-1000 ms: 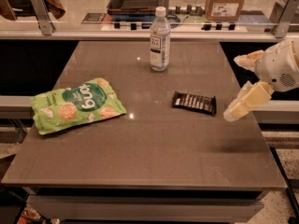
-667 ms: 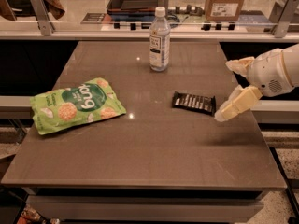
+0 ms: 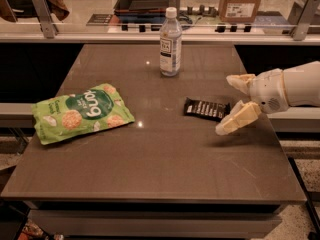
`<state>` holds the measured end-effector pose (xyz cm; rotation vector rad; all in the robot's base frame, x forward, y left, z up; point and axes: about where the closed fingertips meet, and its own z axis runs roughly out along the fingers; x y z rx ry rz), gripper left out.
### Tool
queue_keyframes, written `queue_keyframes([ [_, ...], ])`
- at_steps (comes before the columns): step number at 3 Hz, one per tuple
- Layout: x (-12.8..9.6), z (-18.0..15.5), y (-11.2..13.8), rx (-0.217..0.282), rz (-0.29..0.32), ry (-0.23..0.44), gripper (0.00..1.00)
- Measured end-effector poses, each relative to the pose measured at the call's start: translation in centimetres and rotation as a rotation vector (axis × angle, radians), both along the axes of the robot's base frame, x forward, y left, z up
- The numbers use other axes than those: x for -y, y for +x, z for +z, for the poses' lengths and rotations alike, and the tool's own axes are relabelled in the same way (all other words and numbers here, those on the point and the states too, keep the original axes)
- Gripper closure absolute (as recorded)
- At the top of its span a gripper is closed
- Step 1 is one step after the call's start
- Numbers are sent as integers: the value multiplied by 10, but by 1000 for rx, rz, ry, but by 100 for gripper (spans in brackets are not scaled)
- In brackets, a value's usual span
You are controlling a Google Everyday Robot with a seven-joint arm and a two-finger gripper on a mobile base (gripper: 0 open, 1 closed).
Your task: Pick rxbar chocolate
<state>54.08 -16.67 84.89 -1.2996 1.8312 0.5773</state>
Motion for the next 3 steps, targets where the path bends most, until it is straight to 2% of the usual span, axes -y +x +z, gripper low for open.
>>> queue_keyframes([
  [1,-12,-19,1,-21,16,45,0],
  [2,-20,-29,-1,-19,8,74,0],
  [3,-27,-34,-1,-17,-16,92,19],
])
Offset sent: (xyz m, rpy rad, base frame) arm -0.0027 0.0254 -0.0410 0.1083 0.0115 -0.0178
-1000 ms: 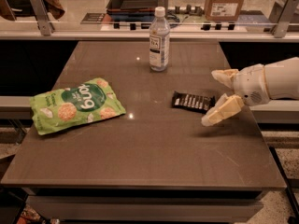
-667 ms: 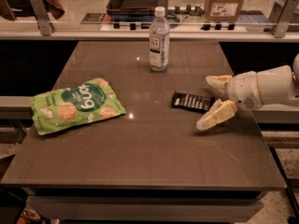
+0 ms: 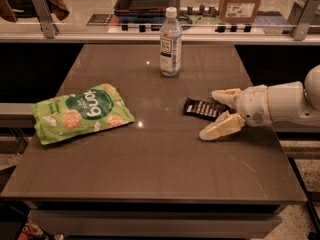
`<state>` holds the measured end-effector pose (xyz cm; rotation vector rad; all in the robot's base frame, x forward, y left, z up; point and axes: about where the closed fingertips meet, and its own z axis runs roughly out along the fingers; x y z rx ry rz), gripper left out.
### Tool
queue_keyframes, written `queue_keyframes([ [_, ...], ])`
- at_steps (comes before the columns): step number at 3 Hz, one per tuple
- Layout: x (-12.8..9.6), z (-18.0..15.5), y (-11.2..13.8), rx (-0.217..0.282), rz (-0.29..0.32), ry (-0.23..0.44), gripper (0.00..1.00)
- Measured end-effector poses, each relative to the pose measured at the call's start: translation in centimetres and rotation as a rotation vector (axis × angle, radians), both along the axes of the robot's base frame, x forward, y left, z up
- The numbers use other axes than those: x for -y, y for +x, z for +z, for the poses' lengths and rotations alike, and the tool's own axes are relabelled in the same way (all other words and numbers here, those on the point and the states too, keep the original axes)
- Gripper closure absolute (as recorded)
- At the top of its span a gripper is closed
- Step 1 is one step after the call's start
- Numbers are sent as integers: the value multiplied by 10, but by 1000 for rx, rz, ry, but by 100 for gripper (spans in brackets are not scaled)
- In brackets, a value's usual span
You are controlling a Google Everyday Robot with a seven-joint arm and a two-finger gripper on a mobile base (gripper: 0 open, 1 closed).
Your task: Pick rxbar chocolate
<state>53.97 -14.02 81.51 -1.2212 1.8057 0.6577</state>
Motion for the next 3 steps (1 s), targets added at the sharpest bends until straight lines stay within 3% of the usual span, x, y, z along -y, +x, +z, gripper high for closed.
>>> queue_keyframes([
  [3,-6,1,2,-9,8,1,88],
])
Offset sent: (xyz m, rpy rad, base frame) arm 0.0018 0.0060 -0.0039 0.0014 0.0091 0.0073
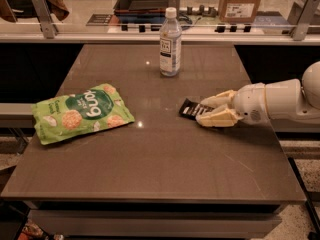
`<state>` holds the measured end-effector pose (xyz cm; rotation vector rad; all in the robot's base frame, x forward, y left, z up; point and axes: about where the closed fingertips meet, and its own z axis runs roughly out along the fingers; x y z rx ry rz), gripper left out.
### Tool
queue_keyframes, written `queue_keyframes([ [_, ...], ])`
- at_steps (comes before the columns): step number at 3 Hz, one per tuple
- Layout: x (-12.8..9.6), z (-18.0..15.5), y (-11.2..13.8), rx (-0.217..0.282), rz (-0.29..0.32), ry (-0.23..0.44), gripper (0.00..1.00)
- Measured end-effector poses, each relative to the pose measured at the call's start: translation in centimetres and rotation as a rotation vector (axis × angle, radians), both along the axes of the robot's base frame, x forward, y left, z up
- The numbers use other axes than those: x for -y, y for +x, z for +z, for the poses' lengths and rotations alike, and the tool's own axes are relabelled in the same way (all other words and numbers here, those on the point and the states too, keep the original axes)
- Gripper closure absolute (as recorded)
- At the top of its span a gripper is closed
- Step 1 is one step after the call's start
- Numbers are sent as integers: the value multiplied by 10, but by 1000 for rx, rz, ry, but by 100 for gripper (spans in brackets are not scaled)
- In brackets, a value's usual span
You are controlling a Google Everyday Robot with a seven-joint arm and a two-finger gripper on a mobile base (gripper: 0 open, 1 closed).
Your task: Pick rxbar chocolate
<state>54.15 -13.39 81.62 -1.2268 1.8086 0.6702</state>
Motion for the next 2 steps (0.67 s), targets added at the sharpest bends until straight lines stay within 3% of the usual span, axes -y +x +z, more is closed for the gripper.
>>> queue_keyframes([
  [1,0,1,0,0,0,0,100],
  [2,0,1,0,0,0,0,100],
])
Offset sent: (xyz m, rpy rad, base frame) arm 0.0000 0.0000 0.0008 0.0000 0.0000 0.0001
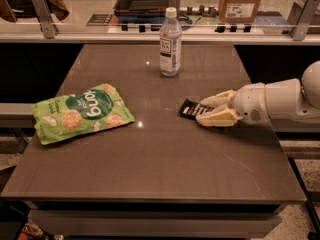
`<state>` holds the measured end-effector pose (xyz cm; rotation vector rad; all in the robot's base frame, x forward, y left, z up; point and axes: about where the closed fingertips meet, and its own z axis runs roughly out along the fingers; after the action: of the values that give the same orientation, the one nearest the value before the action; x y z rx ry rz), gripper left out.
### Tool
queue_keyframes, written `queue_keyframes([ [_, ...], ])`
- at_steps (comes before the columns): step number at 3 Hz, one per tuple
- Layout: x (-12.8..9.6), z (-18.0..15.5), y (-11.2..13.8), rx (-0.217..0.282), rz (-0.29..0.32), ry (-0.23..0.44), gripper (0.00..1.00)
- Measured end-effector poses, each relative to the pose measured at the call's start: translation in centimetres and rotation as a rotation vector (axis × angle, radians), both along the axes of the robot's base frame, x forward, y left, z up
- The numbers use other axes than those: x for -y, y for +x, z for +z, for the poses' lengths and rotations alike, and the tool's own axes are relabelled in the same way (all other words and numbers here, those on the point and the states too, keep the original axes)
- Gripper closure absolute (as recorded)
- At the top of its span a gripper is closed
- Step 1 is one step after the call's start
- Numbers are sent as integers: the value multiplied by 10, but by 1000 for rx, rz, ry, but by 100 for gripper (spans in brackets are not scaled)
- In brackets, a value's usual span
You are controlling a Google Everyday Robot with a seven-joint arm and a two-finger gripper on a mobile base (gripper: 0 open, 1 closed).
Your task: Pick rxbar chocolate
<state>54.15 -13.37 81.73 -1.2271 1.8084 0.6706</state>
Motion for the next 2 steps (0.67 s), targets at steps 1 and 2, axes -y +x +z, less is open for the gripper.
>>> queue_keyframes([
  [1,0,0,0,0,0,0,100],
  [2,0,0,0,0,0,0,100],
])
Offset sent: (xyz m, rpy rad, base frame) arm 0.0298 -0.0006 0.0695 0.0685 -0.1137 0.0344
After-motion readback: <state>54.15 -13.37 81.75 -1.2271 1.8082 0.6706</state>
